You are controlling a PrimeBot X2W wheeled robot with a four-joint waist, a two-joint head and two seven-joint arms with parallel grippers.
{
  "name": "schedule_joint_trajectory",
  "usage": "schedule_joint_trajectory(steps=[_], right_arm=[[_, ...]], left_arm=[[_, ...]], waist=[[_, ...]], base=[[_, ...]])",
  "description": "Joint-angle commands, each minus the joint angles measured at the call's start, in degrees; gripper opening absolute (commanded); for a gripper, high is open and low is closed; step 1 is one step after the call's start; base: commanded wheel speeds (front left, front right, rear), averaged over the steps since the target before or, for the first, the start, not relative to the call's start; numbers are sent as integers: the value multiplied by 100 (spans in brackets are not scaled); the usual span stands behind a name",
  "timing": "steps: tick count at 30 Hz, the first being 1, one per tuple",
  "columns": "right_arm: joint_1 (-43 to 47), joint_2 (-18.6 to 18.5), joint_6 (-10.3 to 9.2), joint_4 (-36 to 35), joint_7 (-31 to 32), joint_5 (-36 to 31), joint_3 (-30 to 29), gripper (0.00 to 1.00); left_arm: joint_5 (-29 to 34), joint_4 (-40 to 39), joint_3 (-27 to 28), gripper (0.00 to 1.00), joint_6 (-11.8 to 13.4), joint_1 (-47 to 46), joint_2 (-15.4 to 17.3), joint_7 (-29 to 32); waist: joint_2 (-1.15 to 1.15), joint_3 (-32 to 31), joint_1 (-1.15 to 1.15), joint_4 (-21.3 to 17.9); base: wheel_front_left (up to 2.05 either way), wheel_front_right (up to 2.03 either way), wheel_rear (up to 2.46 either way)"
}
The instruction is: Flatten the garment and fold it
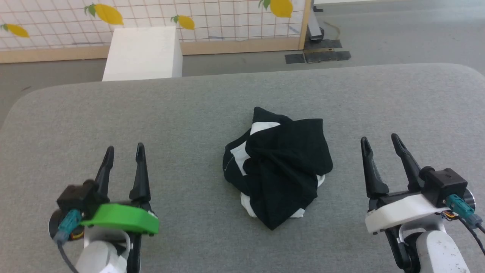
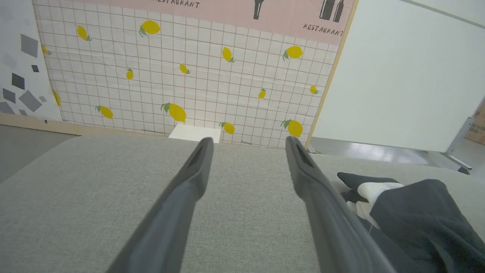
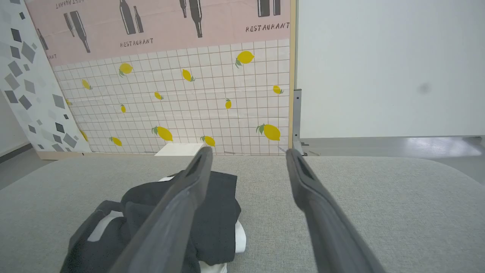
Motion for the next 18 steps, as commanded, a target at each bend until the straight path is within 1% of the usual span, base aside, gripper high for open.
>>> schedule_joint_trajectory(steps=[1,4,9,12,14,15,16,18], right_arm=[[79,1,-9,-45,26,-36,31,100],[75,1,-9,-89,89,-69,85,100],[35,1,-9,-141,198,-119,224,100],[-36,1,-9,-233,430,-74,519,100],[-141,1,-9,-232,787,-61,867,100],[-217,1,-9,-167,1116,-41,1079,100],[-298,1,-9,-114,1369,-31,1204,100],[-469,1,-9,127,2091,-50,1374,100]], left_arm=[[120,-72,93,100,-50,140,-95,-25],[272,-191,296,100,-139,331,-315,-25],[473,-267,484,100,-280,437,-541,-25],[548,-271,555,100,-361,434,-631,-25],[593,-268,591,100,-402,427,-667,-25],[613,-265,605,100,-425,421,-685,-25],[631,-262,615,100,-441,414,-696,-25],[663,-252,632,100,-473,394,-720,-26]], waist=[[0,42,0,84],[0,75,0,186],[0,100,0,335],[0,99,0,404],[0,103,0,415],[0,111,0,419],[0,119,0,419],[0,137,0,425]], base=[[0,0,0],[0,0,0],[0,0,0],[0,0,0],[0,0,0],[0,0,0],[0,0,0],[0,0,0]])
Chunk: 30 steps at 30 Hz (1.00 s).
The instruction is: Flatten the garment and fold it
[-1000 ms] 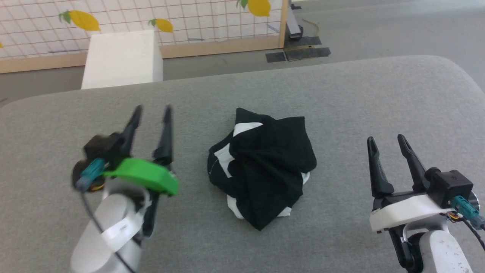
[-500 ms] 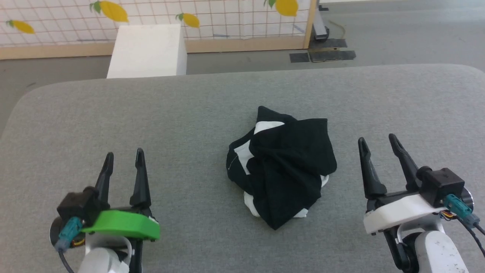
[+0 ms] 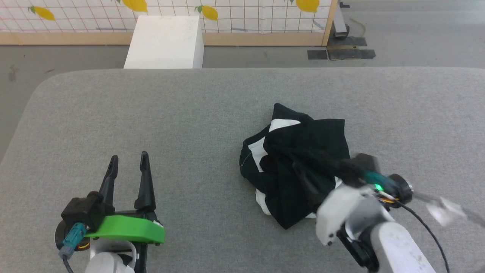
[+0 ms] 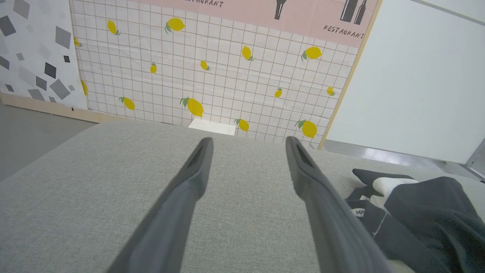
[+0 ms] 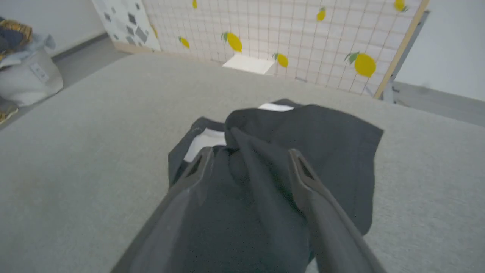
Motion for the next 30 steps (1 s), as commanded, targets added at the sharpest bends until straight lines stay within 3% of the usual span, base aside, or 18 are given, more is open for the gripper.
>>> schedule_joint_trajectory(steps=[1,5,6,8,13,18,25,30], right_arm=[[-185,-22,-10,182,478,-10,63,100],[-521,-22,-10,611,1452,-226,138,100],[-569,-22,-10,681,1571,-266,126,50],[-652,-22,-10,777,1729,-368,146,0],[-693,-22,-10,777,1657,-303,-62,0],[-663,-22,-10,483,1090,-26,-693,0],[-84,-22,-10,-34,469,190,-2720,0],[613,-22,-10,294,999,114,-3916,0]], left_arm=[[63,13,17,100,-51,13,-33,-26],[74,63,-9,100,-108,-43,-65,-26],[71,69,-19,100,-117,-51,-71,-26],[70,87,-41,100,-131,-52,-80,-26],[47,121,-76,100,-146,-14,-91,-26],[38,188,-48,100,-159,49,-94,-26],[91,155,-75,100,-142,121,-95,-26],[78,137,-92,100,-141,190,-95,-26]], waist=[[0,21,0,13],[0,59,0,98],[0,67,0,121],[0,79,0,164],[0,73,0,215],[0,-16,0,171],[0,-173,0,128],[0,-243,0,98]], base=[[0,0,0],[0,0,0],[0,0,0],[0,0,0],[0,0,0],[0,0,0],[0,0,0],[0,0,0]])
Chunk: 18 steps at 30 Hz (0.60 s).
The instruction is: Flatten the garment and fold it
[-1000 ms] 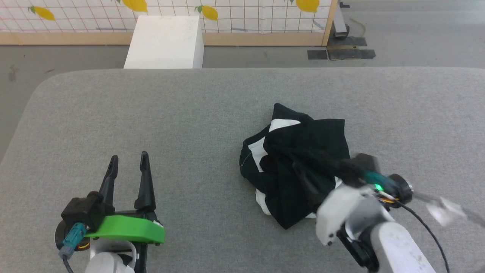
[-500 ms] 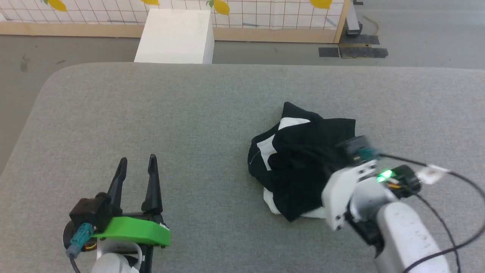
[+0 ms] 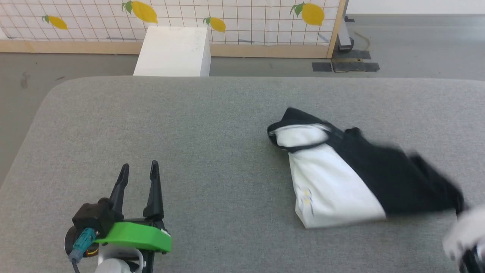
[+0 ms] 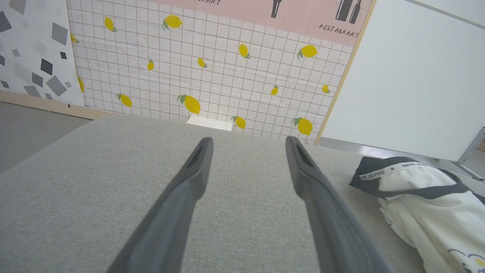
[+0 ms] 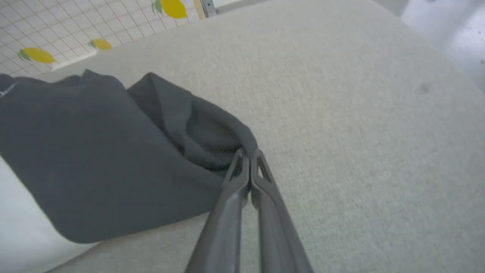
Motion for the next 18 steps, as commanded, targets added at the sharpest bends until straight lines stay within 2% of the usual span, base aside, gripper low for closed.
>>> schedule_joint_trajectory(steps=[1,2,3,4,8,12,18], right_arm=[[194,3,-9,147,280,-72,-142,0],[275,3,-9,206,443,-89,-217,45],[320,3,-9,207,500,-107,-315,63],[325,3,-9,168,452,-137,-374,100],[157,3,-9,-249,-72,-85,3,100],[-142,3,-9,-648,-664,23,1113,100],[-885,3,-9,-340,-415,-123,2349,100]], left_arm=[[37,-18,-2,100,-8,93,-17,-26],[31,-16,-7,100,-9,104,-18,-26],[27,-12,-14,100,-8,115,-18,-26],[26,-11,-19,100,-6,121,-18,-26],[30,6,-4,100,-12,123,-18,-26],[37,5,-45,100,-9,77,-18,-26],[20,-7,-203,100,-18,-97,-18,-26]], waist=[[0,-25,0,-20],[0,-33,0,-26],[0,-40,0,-34],[0,-42,0,-39],[0,-45,0,-82],[0,19,0,-65],[0,266,0,97]], base=[[0,0,0],[0,0,0],[0,0,0],[0,0,0],[0,0,0],[0,0,0],[0,0,0]])
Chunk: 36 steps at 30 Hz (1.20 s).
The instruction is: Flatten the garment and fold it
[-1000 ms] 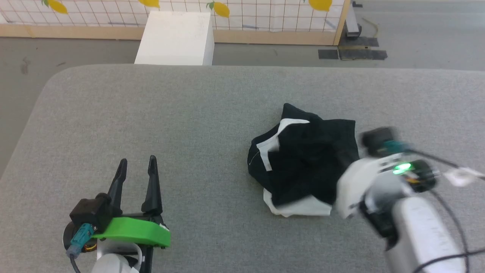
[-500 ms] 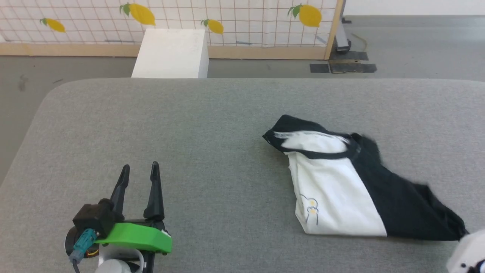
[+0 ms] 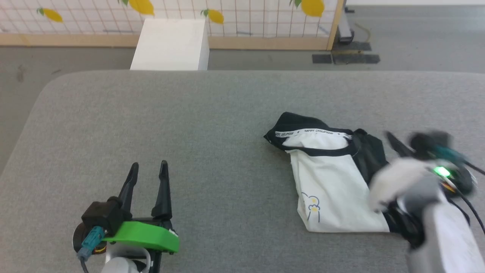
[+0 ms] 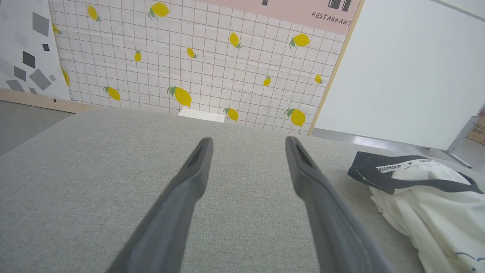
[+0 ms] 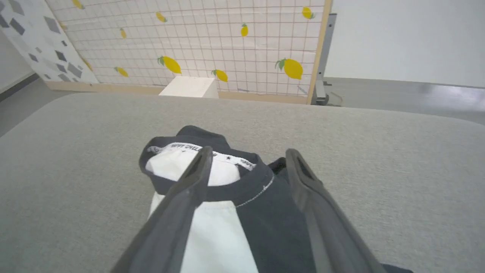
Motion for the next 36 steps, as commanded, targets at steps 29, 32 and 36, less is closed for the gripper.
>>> schedule_joint_trajectory(steps=[29,32,36], right_arm=[[-15,0,-8,-574,3391,1458,849,0],[1056,-118,-8,-1517,4155,1737,1153,0],[2174,-197,-8,-2073,4770,1612,1128,0]], left_arm=[[-17,138,-50,100,7,-274,-16,-26],[14,120,16,100,7,-194,-16,-26],[38,96,119,100,-15,-149,-16,-26]], waist=[[0,106,0,242],[0,8,0,126],[0,-27,0,-55]], base=[[0,0,0],[0,0,0],[0,0,0]])
